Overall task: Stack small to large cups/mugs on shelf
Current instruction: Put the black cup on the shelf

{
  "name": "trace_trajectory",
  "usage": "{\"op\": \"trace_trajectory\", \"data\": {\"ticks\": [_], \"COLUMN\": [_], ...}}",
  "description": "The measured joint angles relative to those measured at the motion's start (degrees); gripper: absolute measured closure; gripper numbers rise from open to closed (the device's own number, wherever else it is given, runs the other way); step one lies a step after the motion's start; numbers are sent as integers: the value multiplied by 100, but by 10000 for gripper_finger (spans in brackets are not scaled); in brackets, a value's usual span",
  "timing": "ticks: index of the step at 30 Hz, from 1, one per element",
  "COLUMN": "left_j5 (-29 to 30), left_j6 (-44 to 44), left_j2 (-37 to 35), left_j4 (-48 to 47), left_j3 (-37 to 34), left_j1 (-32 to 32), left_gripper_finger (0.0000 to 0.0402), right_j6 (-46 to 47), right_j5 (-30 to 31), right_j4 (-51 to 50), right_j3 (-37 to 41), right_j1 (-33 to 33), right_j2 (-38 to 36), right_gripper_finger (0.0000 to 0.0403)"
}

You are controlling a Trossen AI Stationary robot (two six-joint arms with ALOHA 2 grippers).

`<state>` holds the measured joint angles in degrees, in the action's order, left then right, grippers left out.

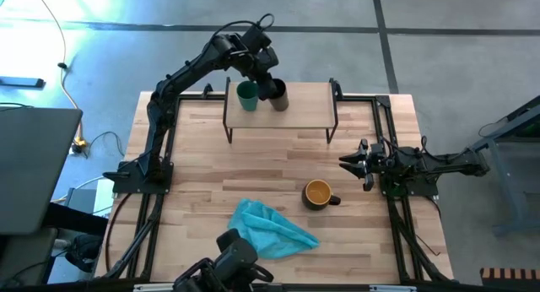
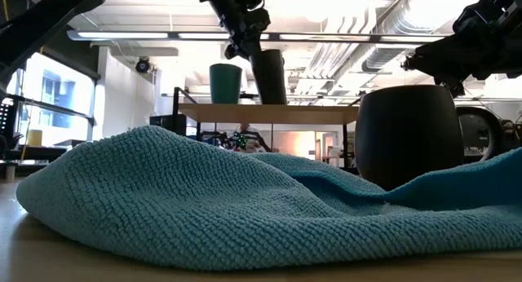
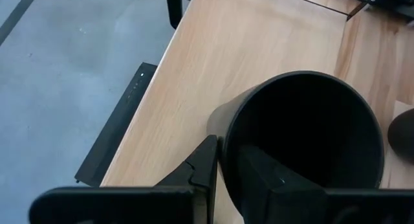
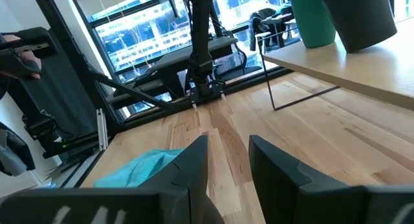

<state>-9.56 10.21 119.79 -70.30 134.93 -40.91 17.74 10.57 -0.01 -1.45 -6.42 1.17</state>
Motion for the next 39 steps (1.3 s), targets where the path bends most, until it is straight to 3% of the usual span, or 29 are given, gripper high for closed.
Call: {"op": "trace_trajectory", "data": {"ticks": [5,18,39], "left_j5": [-50,13,-240], "left_j6": [7,7,6], "left_j2": [0,0,-49], "left_j4": [11,35,99], "left_j3": [0,0,5], "left_j1": [2,2,2], "left_gripper_finger": [349,224,195], "right_j6": [0,0,-1], "right_j5": [0,0,1], "right_j4": [-2,-2,-2], "right_j3": [0,0,0], "right_j1": [0,2,2], "right_j2": [0,0,0], "right_gripper_finger": [299,299,299]}}
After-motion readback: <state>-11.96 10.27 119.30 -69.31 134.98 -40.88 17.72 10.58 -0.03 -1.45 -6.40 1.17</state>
